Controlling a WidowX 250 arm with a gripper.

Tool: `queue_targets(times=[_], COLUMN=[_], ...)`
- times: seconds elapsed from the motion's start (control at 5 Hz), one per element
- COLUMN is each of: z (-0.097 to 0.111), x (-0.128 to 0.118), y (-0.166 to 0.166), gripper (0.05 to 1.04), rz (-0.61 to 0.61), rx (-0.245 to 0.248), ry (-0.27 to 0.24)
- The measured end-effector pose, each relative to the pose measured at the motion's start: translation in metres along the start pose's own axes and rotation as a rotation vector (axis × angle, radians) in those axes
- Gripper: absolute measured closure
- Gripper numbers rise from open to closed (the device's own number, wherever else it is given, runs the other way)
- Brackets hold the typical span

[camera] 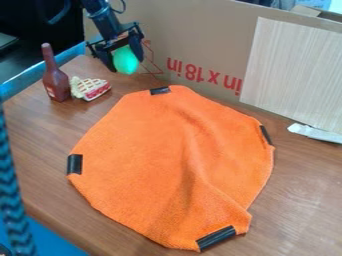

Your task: Remove a blue object from to towel to top left side of table

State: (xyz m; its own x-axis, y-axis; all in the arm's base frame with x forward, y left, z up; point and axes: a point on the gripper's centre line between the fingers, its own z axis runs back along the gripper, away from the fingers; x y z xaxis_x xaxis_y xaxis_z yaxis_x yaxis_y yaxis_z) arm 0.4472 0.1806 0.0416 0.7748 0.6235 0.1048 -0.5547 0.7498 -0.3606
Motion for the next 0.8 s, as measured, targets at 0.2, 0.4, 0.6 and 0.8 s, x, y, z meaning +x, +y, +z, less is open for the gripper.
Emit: queue_targets(times=[0.2, 0.4, 0.6, 0.8], z=[-0.013, -0.024, -0.021, -0.019], x=[-0.005, -0.012, -0.008, -0.005], y=[0.015, 0.019, 0.013, 0.019], gripper=[0.192, 0.192, 0.192, 0.144], rz=[0.008, -0.016, -0.030, -0.008], rx=[0.065, 0.228, 0.285, 0.285], ry=[-0.009, -0.102, -0.187, -0.205])
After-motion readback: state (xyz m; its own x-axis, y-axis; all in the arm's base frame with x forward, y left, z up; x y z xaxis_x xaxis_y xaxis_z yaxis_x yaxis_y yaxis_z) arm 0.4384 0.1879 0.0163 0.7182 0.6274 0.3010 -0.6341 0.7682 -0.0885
